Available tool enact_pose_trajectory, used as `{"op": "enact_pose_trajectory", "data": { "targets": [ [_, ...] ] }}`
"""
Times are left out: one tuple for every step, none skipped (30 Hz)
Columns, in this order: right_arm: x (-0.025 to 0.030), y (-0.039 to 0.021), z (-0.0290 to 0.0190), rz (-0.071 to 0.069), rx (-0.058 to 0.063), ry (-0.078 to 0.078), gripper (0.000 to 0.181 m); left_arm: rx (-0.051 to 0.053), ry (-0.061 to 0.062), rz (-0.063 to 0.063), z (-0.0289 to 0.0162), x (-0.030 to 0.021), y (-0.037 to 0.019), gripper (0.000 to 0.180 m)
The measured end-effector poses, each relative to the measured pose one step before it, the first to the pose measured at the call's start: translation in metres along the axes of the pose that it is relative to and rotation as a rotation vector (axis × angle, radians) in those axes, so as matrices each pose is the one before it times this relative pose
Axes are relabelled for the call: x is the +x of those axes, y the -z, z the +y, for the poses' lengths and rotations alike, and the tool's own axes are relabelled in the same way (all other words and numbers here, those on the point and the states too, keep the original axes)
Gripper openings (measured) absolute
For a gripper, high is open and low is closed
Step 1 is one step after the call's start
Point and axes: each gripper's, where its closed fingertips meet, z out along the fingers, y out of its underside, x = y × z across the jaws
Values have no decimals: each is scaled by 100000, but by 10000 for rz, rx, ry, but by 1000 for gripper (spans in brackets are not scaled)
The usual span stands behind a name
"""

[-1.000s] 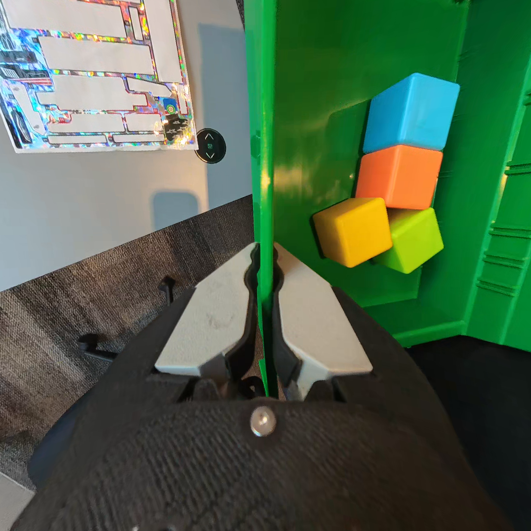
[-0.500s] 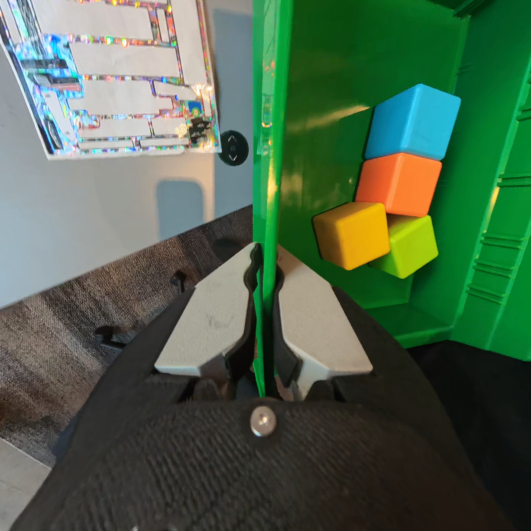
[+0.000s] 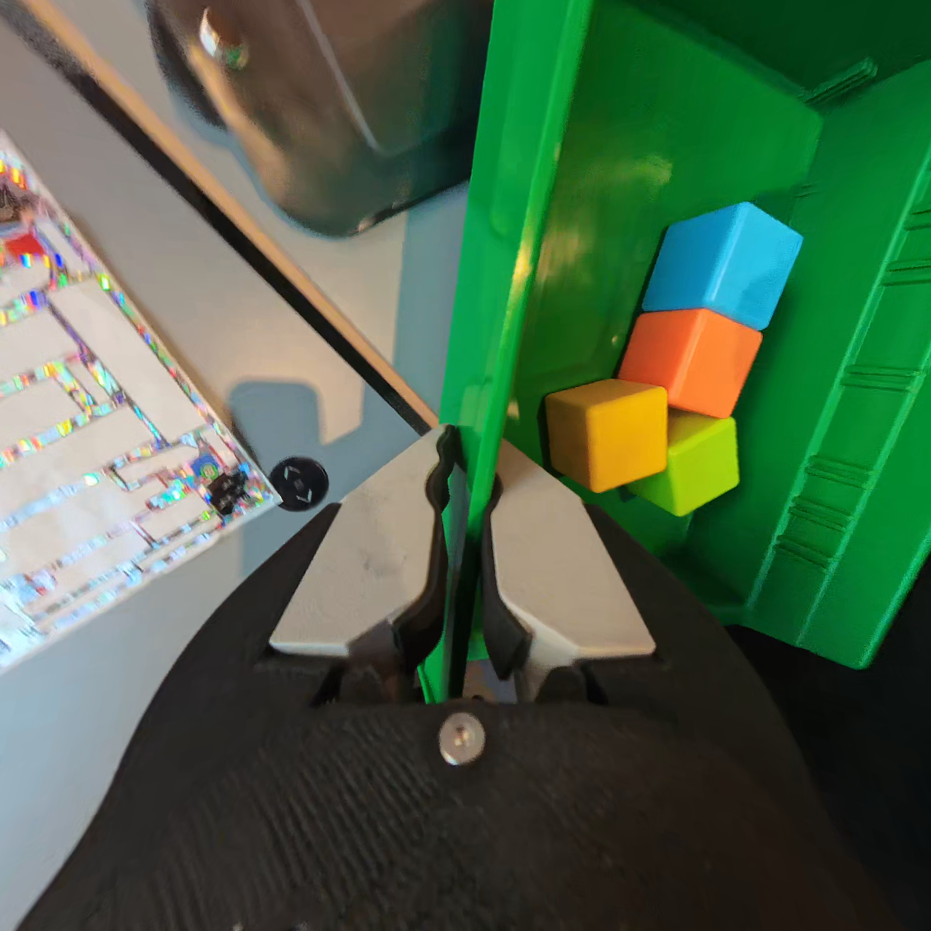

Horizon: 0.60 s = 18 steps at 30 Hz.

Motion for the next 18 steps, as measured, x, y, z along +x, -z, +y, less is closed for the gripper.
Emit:
{"op": "enact_pose_trajectory", "data": {
  "targets": [
    [-122,-1071,102,70,-660,957,29,-413,-374,177,-494,83,-152,5],
    [21,-943,132,1,-639,851,35,-469,-319,84,-486,-83,-119,5],
    [-11,-819,117,-105,-509,709,40,-437,-481,-116,-563,-280,-159,4],
    [-34,-782,131,-151,-355,544,42,-253,-372,1,-778,-138,-114,4],
    [-9,-850,221,-144,-246,406,43,-274,-253,-13,-857,-59,-67,5],
    [64,-979,478,-153,-276,221,44,-195,-407,-203,-975,-174,-49,5],
    [-29,-1001,616,-147,-345,87,47,-112,-331,-215,-1064,-140,8,5],
    [-3,-831,498,-91,-239,139,52,-80,-297,-162,-1124,-103,-55,5],
    [-63,-586,210,-18,-4,194,55,6,-271,-166,-1137,-105,-95,5],
    [273,-442,104,159,107,111,57,25,-120,-123,-1095,-186,-146,5],
    [561,-343,154,287,81,-83,55,60,14,-4,-1028,-95,-209,5],
    [396,-64,462,101,-17,-228,56,32,112,42,-840,-54,-245,5],
    [366,471,816,101,-19,-402,59,-27,120,44,-507,-52,-234,5],
    [546,1080,882,213,248,-604,60,-55,114,35,-242,88,-205,5],
    [745,1595,957,295,631,-947,57,-10,49,-17,-36,8,4,6],
    [732,1887,1111,151,790,-1297,55,40,133,-18,-3,-68,34,6],
    [1034,1901,1319,191,825,-1635,53,74,276,16,37,-11,-14,7],
    [993,1715,1469,-8,772,-1794,50,12,218,52,85,147,1,7]
  ]
}}
